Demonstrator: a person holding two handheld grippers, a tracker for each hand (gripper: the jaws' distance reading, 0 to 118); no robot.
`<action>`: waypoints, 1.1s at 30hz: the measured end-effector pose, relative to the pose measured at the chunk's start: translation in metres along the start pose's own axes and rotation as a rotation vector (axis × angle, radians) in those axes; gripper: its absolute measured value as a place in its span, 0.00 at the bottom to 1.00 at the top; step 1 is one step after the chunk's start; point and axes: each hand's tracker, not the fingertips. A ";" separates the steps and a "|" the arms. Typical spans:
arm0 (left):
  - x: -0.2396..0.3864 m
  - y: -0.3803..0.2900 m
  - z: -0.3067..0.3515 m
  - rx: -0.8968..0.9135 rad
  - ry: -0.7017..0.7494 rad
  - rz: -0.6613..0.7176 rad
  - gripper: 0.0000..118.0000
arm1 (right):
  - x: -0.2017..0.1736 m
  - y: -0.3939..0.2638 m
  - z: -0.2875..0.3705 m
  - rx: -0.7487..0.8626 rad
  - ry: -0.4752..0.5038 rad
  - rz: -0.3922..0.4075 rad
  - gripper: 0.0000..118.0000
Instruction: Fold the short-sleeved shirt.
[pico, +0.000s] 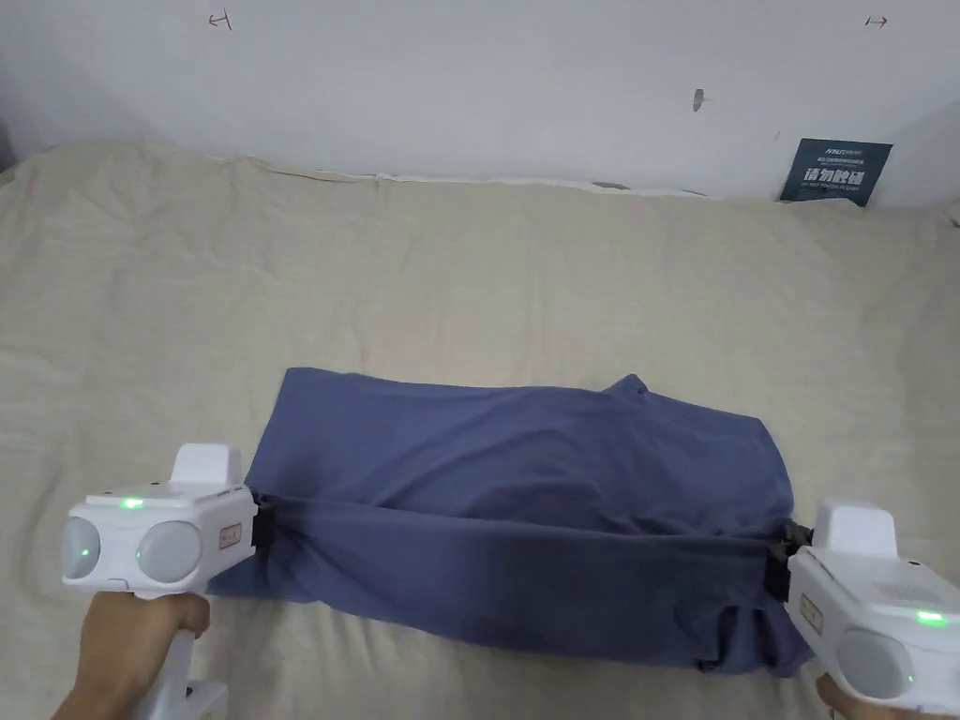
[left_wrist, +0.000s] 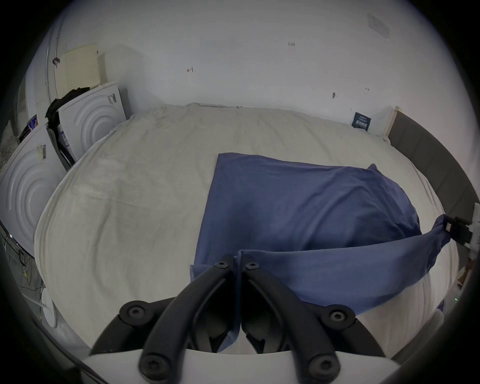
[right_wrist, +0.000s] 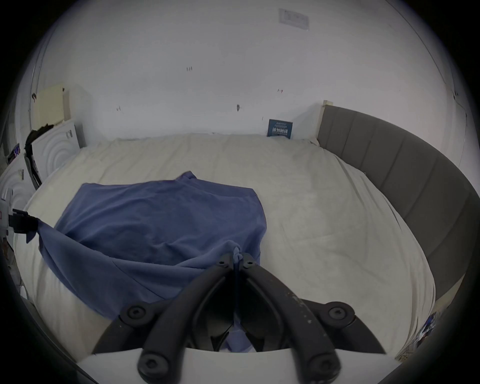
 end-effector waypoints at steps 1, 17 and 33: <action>0.001 0.005 -0.010 -0.018 0.002 0.002 0.04 | -0.002 0.003 -0.011 -0.015 -0.004 0.007 0.05; 0.023 0.017 -0.043 -0.125 0.073 -0.027 0.85 | -0.006 0.001 -0.062 -0.199 -0.024 -0.086 0.65; 0.063 0.022 0.146 0.643 -0.014 -0.045 0.83 | -0.021 0.055 0.161 0.513 -0.012 -0.012 0.77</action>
